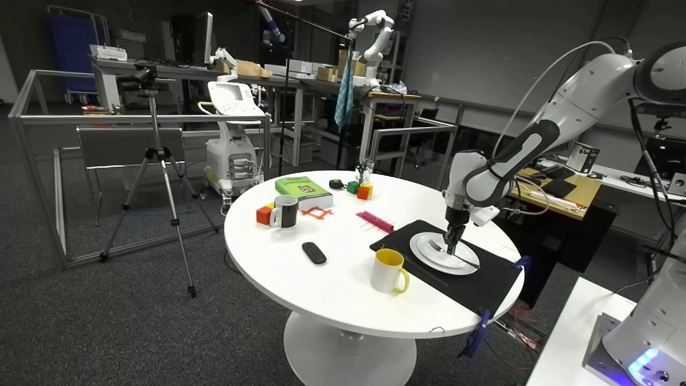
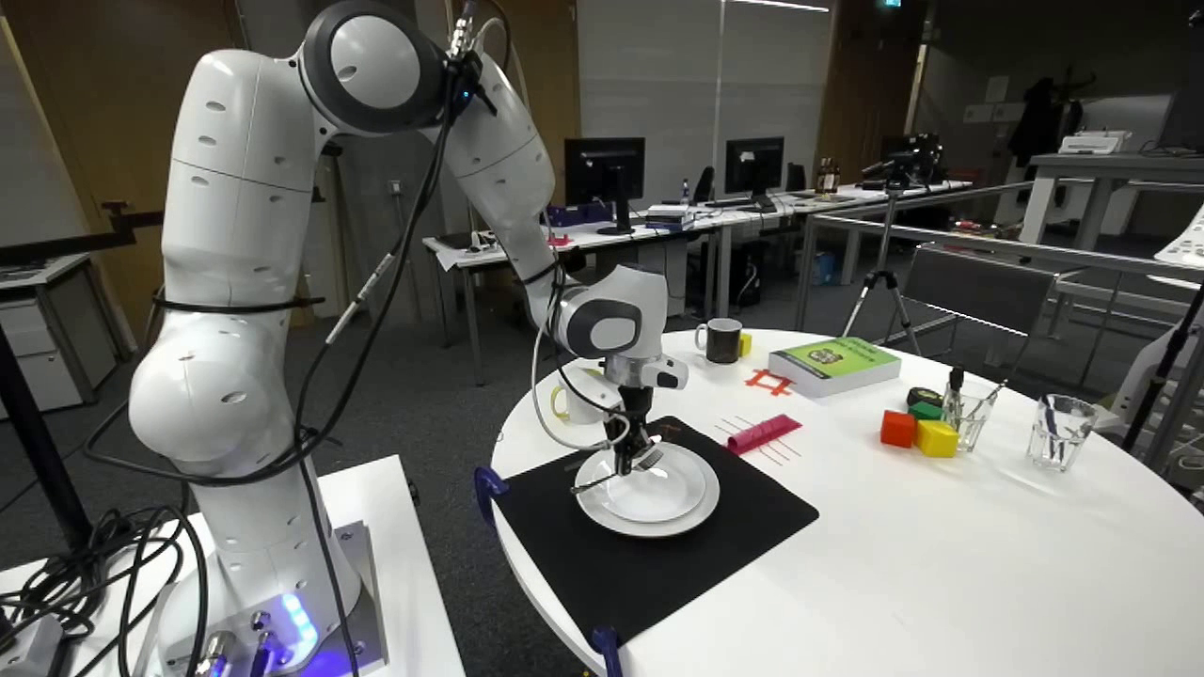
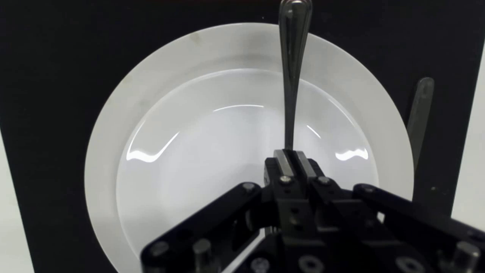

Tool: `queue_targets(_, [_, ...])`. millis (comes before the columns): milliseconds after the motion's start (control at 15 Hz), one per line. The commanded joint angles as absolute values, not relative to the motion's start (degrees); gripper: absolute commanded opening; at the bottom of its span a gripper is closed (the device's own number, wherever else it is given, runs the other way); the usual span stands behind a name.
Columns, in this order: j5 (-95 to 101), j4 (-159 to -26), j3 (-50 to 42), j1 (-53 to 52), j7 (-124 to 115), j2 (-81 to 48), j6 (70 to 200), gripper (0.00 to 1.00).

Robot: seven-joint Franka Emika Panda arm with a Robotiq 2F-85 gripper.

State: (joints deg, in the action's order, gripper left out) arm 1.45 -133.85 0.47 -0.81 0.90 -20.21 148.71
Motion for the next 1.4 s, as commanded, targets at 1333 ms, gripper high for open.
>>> queue_targets(1333, [5.24, -134.45, -0.06, -0.81, 2.13, -21.04, 150.49, 0.02])
